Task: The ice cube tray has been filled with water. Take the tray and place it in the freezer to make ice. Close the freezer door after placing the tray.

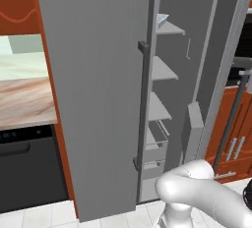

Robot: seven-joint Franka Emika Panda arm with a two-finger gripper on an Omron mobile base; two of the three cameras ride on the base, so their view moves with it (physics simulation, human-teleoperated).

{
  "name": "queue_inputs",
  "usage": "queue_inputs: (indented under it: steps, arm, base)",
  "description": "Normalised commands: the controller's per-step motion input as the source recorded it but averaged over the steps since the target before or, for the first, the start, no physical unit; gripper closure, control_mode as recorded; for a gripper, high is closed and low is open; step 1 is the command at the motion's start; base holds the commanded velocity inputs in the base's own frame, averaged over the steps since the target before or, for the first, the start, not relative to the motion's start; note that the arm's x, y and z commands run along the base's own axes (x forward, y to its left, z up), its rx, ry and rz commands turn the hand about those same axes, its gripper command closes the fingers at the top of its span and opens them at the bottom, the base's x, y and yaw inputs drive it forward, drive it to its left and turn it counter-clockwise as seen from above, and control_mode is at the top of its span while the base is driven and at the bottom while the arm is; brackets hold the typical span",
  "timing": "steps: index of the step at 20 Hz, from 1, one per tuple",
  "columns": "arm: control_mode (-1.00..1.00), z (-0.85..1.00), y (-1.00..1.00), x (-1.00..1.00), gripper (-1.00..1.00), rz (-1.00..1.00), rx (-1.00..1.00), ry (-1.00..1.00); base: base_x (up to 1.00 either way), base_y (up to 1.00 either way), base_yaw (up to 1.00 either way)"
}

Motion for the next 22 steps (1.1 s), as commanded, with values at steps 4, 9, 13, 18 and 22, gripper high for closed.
queue_inputs:
  steps: [4,9,13,18,22]
  arm:
    - [-1.00,0.00,1.00,0.54,-1.00,0.02,0.00,0.00]
    - [-1.00,0.00,0.94,0.76,-1.00,0.03,0.00,0.00]
    - [-1.00,0.00,0.77,0.85,-1.00,0.05,0.00,0.00]
    - [-1.00,0.00,0.62,0.86,-1.00,0.06,0.00,0.00]
    - [-1.00,0.00,0.45,0.75,-1.00,0.05,0.00,0.00]
  base:
    - [0.00,0.00,0.00]
    - [0.00,0.00,0.00]
    - [0.00,0.00,0.00]
    - [0.00,0.00,0.00]
    - [0.00,0.00,0.00]
